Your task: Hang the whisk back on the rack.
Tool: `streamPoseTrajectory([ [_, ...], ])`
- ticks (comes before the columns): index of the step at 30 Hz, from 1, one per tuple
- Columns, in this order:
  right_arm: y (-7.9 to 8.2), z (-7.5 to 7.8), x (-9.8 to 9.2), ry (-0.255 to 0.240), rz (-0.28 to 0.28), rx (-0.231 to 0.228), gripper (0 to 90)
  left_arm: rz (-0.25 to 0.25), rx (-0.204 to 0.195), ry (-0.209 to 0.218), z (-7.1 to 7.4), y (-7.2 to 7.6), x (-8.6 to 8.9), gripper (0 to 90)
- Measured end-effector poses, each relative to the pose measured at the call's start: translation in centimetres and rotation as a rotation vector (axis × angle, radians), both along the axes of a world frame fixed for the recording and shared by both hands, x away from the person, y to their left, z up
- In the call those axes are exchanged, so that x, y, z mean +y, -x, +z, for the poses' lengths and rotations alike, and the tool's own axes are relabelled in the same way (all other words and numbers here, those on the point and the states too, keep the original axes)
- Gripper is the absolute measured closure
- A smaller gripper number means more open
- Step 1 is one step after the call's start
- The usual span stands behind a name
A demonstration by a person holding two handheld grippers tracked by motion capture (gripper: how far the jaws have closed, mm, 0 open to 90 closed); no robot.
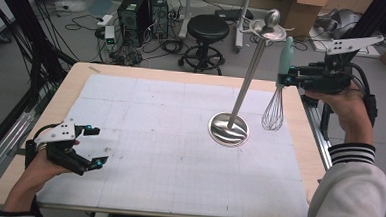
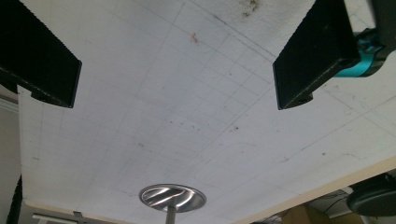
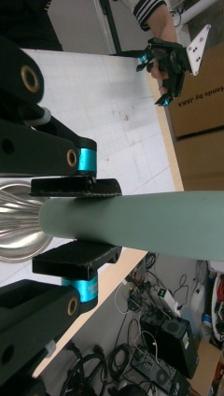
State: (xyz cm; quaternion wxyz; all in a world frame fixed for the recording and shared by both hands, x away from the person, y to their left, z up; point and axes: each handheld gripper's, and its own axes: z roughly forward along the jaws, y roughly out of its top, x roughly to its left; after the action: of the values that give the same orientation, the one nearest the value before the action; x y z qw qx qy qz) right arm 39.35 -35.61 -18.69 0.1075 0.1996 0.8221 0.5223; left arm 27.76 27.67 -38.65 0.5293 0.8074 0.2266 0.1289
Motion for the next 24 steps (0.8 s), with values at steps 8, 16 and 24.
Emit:
streamPoseTrajectory([
  [8, -0.1, -0.2, 0.6, 0.020, -0.013, -0.007, 68.7, 0.001, 0.000, 0.000, 0.0, 0.0, 0.1, 1.7],
  [16, 0.0, -0.2, 1.1, 0.032, -0.047, -0.019, 62.1, 0.001, -0.003, 0.004, 0.1, 0.0, 0.2, 1.7],
  [24, 0.9, -0.8, 1.2, 0.026, -0.097, -0.018, 42.6, 0.008, -0.005, 0.022, 0.2, 0.1, 0.4, 1.7],
])
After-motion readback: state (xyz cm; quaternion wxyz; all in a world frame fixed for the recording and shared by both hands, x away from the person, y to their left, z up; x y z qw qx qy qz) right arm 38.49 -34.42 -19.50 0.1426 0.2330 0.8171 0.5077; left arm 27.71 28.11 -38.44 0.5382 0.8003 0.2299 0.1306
